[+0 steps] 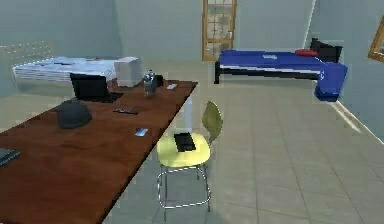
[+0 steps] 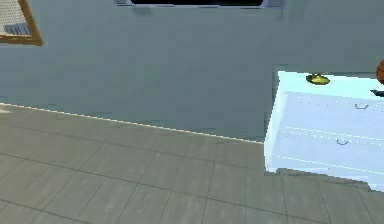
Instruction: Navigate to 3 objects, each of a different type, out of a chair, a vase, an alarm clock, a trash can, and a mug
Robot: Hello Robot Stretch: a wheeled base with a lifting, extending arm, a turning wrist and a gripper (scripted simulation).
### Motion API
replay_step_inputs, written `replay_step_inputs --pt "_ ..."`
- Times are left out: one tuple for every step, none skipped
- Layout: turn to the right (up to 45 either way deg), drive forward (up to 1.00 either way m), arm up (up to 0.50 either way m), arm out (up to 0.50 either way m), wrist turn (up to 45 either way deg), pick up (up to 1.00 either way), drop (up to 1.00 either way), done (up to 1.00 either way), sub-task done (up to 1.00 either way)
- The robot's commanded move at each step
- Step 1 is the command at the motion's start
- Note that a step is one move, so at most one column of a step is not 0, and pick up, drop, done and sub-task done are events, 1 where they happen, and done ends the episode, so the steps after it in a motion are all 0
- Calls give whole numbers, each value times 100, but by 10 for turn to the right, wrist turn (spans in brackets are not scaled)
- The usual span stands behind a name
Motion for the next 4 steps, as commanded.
replay_step_inputs --pt "450 0 0 0 0 0 0 0 0" --pt "450 0 0 0 0 0 0 0 0" --pt "210 0 0 0 0 0 0 0 0" --pt "0 85 0 0 0 0 0 0 0"
